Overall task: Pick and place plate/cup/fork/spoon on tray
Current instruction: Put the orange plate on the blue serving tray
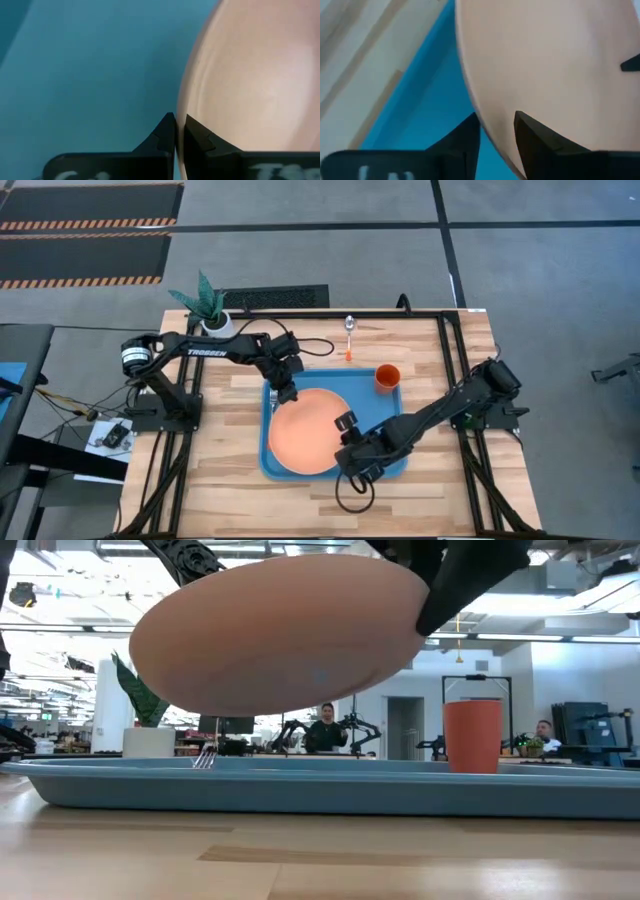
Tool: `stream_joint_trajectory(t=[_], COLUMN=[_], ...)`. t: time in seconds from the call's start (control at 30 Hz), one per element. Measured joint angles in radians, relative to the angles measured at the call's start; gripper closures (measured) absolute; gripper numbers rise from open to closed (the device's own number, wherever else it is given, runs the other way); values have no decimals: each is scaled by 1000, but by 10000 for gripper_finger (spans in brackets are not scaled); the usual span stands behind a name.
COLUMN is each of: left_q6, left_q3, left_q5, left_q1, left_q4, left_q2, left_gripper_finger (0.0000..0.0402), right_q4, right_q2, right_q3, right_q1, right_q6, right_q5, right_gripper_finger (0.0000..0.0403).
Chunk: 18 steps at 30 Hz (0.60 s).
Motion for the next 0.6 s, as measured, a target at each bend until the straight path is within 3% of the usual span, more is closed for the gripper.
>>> stream_joint_trajectory(t=[0.33, 0.6], left_q6=[20, 88], left_q3=[2, 38], left_q5=[8, -27], left_q1=[0, 0], left_q4=[10, -24], left_q2=[0, -2], left_gripper_finger=[400, 332], right_q4=[42, 45], right_q2=[-4, -5], right_q3=[0, -1], right_q1=[6, 11], right_q6=[-37, 41], right_q5=[-32, -60], right_gripper_finger=[381, 376])
